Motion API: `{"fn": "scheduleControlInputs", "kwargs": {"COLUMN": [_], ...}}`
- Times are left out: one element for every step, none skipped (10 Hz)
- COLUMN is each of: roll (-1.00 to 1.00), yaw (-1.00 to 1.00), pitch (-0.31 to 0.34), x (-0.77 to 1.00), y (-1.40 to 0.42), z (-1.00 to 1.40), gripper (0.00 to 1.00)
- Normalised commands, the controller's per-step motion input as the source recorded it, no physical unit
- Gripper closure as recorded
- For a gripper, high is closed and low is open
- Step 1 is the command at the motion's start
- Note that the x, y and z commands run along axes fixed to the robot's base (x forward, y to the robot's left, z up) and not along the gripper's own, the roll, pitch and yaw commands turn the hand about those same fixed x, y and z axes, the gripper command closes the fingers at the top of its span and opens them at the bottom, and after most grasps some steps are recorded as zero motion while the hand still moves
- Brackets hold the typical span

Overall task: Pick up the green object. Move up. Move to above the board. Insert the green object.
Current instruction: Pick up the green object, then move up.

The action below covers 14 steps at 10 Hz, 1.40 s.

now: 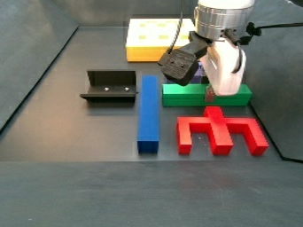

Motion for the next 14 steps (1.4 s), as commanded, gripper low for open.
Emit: {"fn": "scheduleControlInputs", "kwargs": {"roll": [0.00, 0.00, 0.00, 0.00, 0.00, 0.00, 0.00, 0.00, 0.00, 0.00, 0.00, 0.00, 0.02, 0.05], "yaw": [0.00, 0.00, 0.00, 0.00, 0.00, 0.00, 0.00, 0.00, 0.00, 0.00, 0.00, 0.05, 0.03, 0.02], "pitch": [0.000, 0.000, 0.000, 0.000, 0.000, 0.000, 0.000, 0.000, 0.000, 0.000, 0.000, 0.019, 0.072, 0.066], "x": [0.00, 0.00, 0.00, 0.00, 0.00, 0.00, 0.00, 0.00, 0.00, 0.00, 0.00, -0.03, -0.07, -0.05], "y": [0.00, 0.00, 0.00, 0.00, 0.00, 0.00, 0.00, 0.00, 0.00, 0.00, 0.00, 0.08, 0.06, 0.04], "z": [0.00, 0.00, 0.00, 0.00, 0.00, 0.00, 0.00, 0.00, 0.00, 0.00, 0.83, 0.82, 0.59, 0.41], "gripper": [1.00, 1.00, 1.00, 1.00, 1.00, 1.00, 1.00, 1.00, 1.00, 1.00, 1.00, 1.00, 1.00, 1.00]}}
